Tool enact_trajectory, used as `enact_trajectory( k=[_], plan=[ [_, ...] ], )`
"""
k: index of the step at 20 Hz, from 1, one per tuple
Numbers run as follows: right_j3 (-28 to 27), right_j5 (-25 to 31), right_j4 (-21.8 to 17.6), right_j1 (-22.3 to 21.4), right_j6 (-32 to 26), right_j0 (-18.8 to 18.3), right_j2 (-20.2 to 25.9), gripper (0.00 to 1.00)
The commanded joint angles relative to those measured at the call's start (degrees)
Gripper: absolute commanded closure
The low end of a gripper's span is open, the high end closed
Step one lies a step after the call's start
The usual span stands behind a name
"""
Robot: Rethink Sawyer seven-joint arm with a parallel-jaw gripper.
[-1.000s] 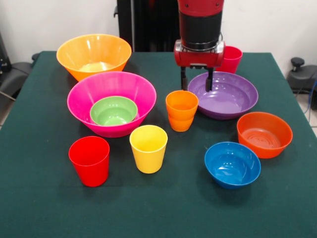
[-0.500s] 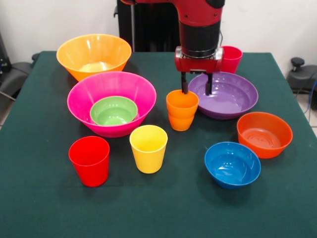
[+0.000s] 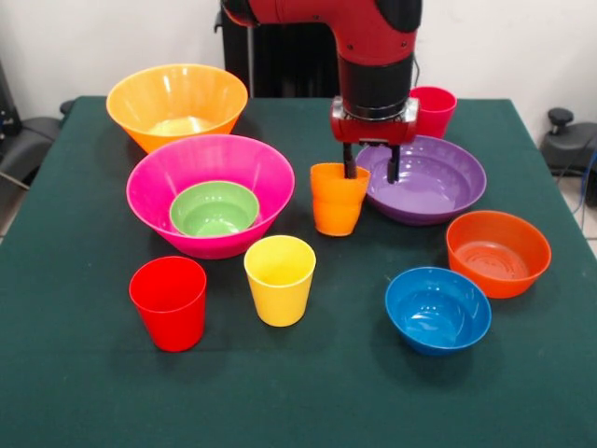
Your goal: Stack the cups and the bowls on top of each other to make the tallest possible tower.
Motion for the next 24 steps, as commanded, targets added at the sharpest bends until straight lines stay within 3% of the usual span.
enact_trajectory(
  k=[1,12,13,24],
  plan=[
    [-4.5,-4.5,-0.5,4.5,3.0,-2.2,4.4,0.0],
    [-5.1,-4.9,-2.0,4.6,1.6,-3.4,5.5,0.0],
    [-4.8,-5.8,-2.2,4.6,1.9,-3.5,5.6,1.0],
    [-4.6,-7.3,-2.1,4.1,3.9,-2.1,4.0,1.0]
  ],
)
